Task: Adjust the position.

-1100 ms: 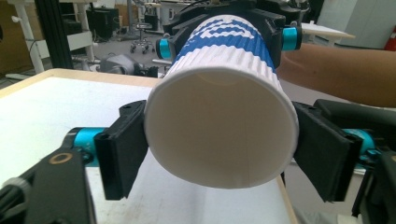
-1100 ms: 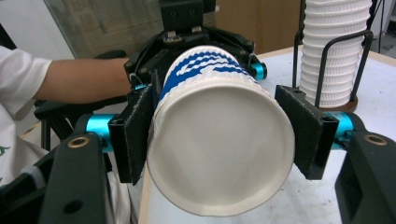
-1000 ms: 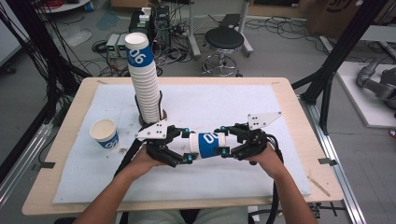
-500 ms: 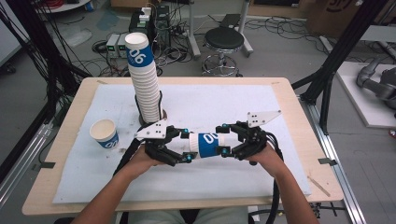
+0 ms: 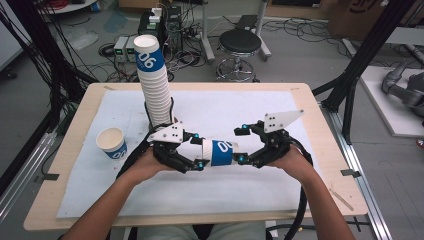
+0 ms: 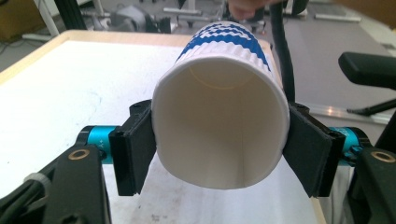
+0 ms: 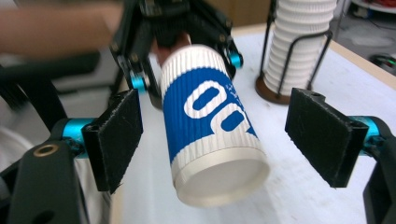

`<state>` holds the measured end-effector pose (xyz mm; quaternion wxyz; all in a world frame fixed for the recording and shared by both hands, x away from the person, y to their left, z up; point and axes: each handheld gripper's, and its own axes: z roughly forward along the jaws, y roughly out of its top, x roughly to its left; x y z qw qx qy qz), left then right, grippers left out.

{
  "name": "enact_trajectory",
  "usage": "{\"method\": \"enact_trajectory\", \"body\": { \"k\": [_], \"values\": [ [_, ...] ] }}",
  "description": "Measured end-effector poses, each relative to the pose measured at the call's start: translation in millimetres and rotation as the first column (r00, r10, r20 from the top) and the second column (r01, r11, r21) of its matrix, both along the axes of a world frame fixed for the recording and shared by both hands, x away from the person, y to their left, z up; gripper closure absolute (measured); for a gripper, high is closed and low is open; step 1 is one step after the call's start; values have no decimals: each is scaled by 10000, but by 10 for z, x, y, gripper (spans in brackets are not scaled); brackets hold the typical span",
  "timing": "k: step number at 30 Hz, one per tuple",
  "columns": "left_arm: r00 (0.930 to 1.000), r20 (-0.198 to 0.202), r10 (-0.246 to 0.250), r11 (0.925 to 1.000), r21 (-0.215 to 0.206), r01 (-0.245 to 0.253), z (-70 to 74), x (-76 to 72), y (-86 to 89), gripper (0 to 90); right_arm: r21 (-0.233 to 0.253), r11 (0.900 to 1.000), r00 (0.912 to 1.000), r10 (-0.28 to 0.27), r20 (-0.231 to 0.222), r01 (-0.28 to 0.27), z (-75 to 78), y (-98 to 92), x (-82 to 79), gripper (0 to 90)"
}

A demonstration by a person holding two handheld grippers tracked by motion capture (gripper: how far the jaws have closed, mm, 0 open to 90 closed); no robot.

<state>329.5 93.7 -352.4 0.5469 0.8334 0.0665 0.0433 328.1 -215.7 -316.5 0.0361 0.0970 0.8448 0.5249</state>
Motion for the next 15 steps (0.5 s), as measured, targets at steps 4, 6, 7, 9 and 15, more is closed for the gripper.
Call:
{"method": "enact_trajectory", "body": {
  "k": [4,6,7,9,15],
  "values": [
    [10000,85,-44,9977,678,38,83,27,-20,307,-1206,9926,9980,189,611,-115,85,94,-11,195],
    [10000,30,-54,9962,875,52,120,30,-36,307,-1656,9861,9966,281,772,-150,109,145,-4,195],
    [10000,48,-77,9952,974,72,135,32,-45,307,-1868,9823,9959,324,850,-160,118,171,2,195],
    [10000,33,-85,9921,1249,80,164,38,-64,307,-2379,9711,9943,429,974,-185,135,230,3,195],
    [9999,-16,-125,9804,1967,126,225,51,-133,307,-3663,9297,9874,908,1293,-375,158,428,4,195]
  ]
}}
